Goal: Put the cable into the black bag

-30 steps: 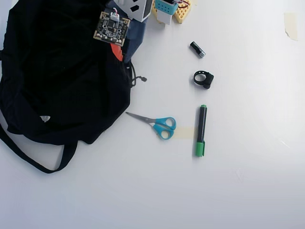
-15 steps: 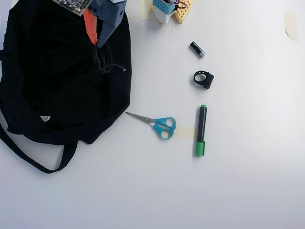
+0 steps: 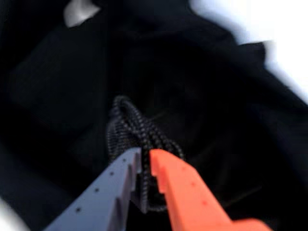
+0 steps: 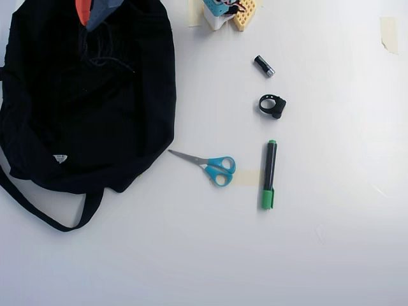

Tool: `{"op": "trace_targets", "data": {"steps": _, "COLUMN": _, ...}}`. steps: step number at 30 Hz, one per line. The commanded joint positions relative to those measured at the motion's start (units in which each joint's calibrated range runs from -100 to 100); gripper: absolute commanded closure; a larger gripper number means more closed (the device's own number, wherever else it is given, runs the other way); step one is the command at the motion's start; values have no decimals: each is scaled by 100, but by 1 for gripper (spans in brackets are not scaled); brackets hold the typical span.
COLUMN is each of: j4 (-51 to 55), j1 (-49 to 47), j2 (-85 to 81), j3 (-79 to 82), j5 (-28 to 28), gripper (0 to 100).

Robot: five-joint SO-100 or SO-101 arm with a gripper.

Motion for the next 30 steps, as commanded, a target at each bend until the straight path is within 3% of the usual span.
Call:
{"op": "trace_targets", "data": {"steps": 1, "j4": -455, "j1": 318, "j2": -20, "j3": -167, "j5": 20, "gripper": 98}}
{"op": "trace_targets", "data": {"steps": 11, "j4": -739, "j1": 991, "j2": 1399, "j3": -167, "j5": -43, "gripper": 98}}
{"op": "trace_targets", "data": {"steps": 14, "j4": -834, "j1": 1088, "j2": 1515, "j3": -158, "j5": -488, "gripper": 97}}
{"op": "trace_targets", "data": {"steps": 18, "j4": -765, "j1": 1036, "j2": 1507, "j3": -158, "j5": -525, "gripper": 75}}
{"op": "trace_targets", "data": {"steps": 21, "j4": -420, "j1": 886, "j2": 1382, "j3": -239, "j5": -525, "gripper": 74}}
{"op": "trace_targets", "data": {"steps": 24, "j4": -222, "j1": 378, "j2": 1374, "j3": -266, "j5": -515, "gripper": 74}}
{"op": "trace_targets", "data": {"steps": 29, "j4": 234, "j1": -520, "j2": 727, "j3": -275, "j5": -525, "gripper": 97}}
{"op": "trace_targets", "data": {"steps": 30, "j4": 493, "j1": -692, "j2": 436, "j3": -266, "j5": -536, "gripper": 98}}
